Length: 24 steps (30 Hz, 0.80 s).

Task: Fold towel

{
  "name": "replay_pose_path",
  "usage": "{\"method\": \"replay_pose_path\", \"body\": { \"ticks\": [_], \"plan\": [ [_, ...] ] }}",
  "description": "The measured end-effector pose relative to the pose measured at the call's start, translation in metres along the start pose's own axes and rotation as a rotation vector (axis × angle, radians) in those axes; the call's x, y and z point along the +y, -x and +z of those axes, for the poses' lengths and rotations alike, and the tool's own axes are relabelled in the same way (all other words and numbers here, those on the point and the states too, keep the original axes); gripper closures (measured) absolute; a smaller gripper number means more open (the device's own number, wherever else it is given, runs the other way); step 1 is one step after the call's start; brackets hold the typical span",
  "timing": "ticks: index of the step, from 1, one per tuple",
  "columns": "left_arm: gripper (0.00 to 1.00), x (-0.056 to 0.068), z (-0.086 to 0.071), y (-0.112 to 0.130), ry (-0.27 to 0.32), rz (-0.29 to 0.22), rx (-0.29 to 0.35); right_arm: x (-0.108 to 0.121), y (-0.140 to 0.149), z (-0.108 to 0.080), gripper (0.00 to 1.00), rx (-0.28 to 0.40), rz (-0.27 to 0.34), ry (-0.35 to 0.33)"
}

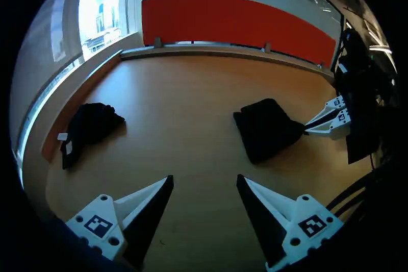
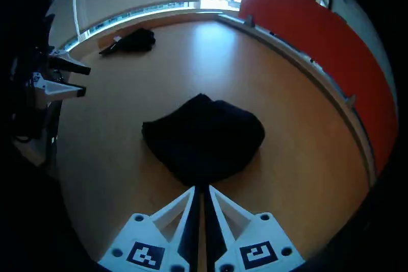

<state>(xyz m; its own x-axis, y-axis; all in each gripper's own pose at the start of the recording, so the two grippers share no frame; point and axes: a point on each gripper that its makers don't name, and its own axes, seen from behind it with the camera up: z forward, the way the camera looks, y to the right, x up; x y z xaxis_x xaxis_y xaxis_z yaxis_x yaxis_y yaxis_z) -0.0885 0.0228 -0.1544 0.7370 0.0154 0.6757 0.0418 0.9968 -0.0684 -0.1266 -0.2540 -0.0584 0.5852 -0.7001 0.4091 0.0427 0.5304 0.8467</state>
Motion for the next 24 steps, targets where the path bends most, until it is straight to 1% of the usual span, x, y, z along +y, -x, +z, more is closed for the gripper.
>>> {"method": "replay_pose_path", "body": {
  "ticks": [6,14,18,24],
  "plan": [
    [0.08,0.002,0.0,-0.004,0.008,0.017,0.009,0.014,-0.036,-0.02,0.96,0.079,-0.006,0.038],
    [0.08,0.005,-0.001,-0.014,0.018,0.025,0.026,0.027,-0.078,-0.045,0.96,0.171,0.004,0.068],
    [0.08,0.005,-0.001,-0.019,0.021,0.03,0.032,0.033,-0.089,-0.054,0.96,0.195,0.004,0.084],
    [0.08,0.006,-0.001,-0.026,0.031,0.034,0.038,0.044,-0.096,-0.067,0.96,0.218,0.016,0.106]
  ]
}}
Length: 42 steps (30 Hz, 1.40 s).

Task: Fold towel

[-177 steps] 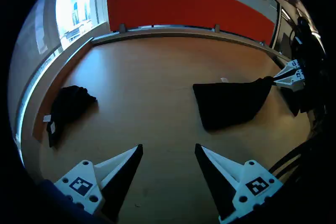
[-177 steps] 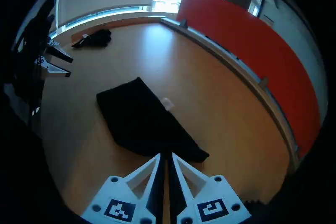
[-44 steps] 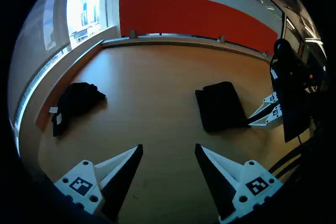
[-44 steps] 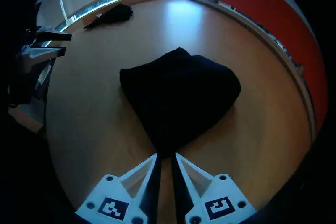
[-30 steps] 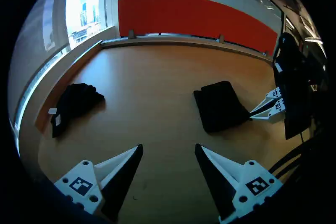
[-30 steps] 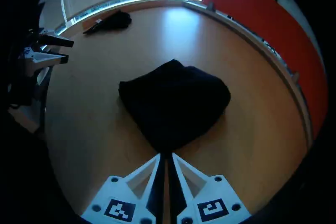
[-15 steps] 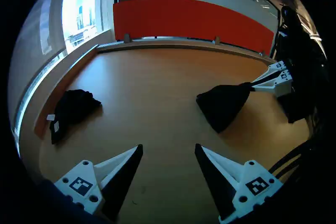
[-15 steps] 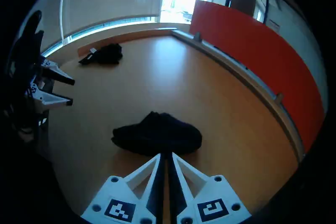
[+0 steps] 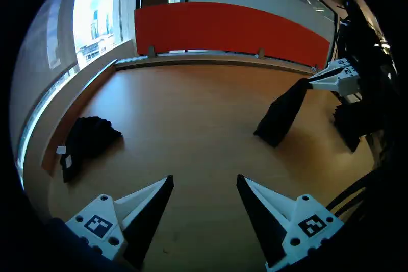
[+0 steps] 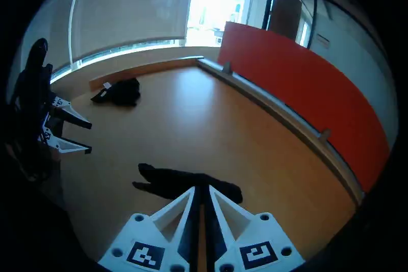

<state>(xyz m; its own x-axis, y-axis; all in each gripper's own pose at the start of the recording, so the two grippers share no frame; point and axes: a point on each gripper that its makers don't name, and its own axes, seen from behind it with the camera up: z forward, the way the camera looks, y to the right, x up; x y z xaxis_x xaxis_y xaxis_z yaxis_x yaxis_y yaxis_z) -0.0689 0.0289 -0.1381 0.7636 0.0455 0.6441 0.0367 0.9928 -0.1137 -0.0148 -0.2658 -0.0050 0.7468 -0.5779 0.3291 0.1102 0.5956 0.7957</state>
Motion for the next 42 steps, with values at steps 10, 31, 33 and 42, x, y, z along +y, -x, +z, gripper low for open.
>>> {"method": "replay_pose_path", "body": {
  "ticks": [10,31,33,42],
  "plan": [
    [0.08,0.004,0.004,-0.006,0.015,0.014,-0.002,0.028,0.001,-0.023,0.96,0.017,0.022,0.048],
    [0.08,0.013,0.017,-0.009,0.019,0.035,-0.023,0.104,0.03,-0.069,0.96,0.014,0.078,0.146],
    [0.08,0.014,0.017,-0.009,0.018,0.036,-0.024,0.112,0.032,-0.074,0.96,0.015,0.087,0.155],
    [0.08,0.016,0.018,-0.007,0.01,0.032,-0.029,0.154,0.046,-0.105,0.96,0.014,0.121,0.2]
  ]
}}
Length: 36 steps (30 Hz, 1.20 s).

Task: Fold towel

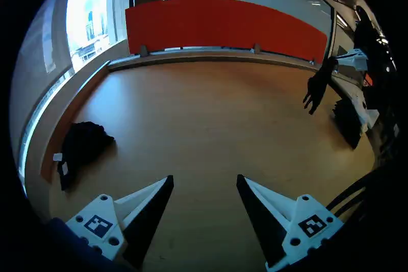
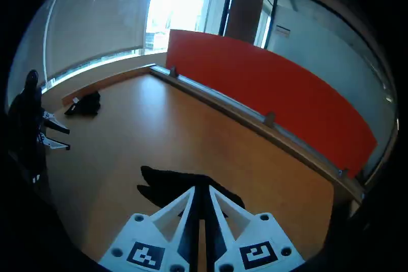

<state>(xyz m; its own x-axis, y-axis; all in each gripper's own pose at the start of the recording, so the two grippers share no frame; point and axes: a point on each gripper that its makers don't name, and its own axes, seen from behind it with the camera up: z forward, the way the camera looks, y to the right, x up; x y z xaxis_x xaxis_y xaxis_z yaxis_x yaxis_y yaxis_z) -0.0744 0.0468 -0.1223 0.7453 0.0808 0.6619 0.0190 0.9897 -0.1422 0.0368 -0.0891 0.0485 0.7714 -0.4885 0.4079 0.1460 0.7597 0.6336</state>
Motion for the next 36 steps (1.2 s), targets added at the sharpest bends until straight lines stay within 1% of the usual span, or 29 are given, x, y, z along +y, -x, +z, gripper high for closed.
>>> {"method": "replay_pose_path", "body": {
  "ticks": [7,14,20,36],
  "plan": [
    [0.08,0.0,-0.002,0.002,-0.007,-0.001,-0.004,0.037,0.014,-0.018,0.96,-0.019,0.012,0.051],
    [0.08,0.002,-0.003,0.001,-0.011,0.003,-0.005,0.069,0.027,-0.032,0.96,-0.03,0.036,0.096],
    [0.08,0.005,-0.003,0.001,-0.011,0.007,-0.008,0.093,0.035,-0.041,0.96,-0.039,0.051,0.127],
    [0.08,0.012,-0.003,0.0,-0.02,0.021,-0.016,0.154,0.059,-0.061,0.96,-0.076,0.065,0.201]
  ]
}}
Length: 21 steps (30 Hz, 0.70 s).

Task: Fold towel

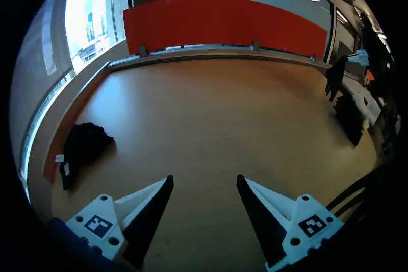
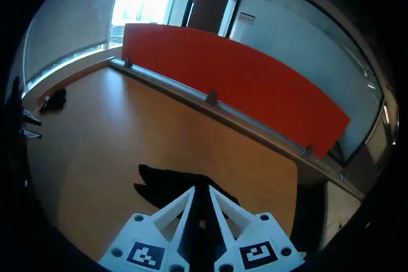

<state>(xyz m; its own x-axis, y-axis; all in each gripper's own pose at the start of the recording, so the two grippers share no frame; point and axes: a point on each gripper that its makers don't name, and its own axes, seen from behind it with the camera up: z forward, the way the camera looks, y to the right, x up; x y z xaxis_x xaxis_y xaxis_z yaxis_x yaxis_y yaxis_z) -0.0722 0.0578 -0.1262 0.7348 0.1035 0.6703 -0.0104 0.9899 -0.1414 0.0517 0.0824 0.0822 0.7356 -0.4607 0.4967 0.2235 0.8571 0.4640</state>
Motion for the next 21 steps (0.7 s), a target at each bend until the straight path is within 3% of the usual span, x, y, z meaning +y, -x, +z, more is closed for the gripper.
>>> {"method": "replay_pose_path", "body": {
  "ticks": [11,21],
  "plan": [
    [0.08,0.008,0.002,-0.004,-0.001,0.009,-0.002,0.035,0.017,-0.006,0.96,-0.03,0.015,0.041],
    [0.08,0.017,0.001,-0.008,0.006,0.024,-0.001,0.039,0.032,-0.015,0.96,-0.039,0.034,0.044]
  ]
}}
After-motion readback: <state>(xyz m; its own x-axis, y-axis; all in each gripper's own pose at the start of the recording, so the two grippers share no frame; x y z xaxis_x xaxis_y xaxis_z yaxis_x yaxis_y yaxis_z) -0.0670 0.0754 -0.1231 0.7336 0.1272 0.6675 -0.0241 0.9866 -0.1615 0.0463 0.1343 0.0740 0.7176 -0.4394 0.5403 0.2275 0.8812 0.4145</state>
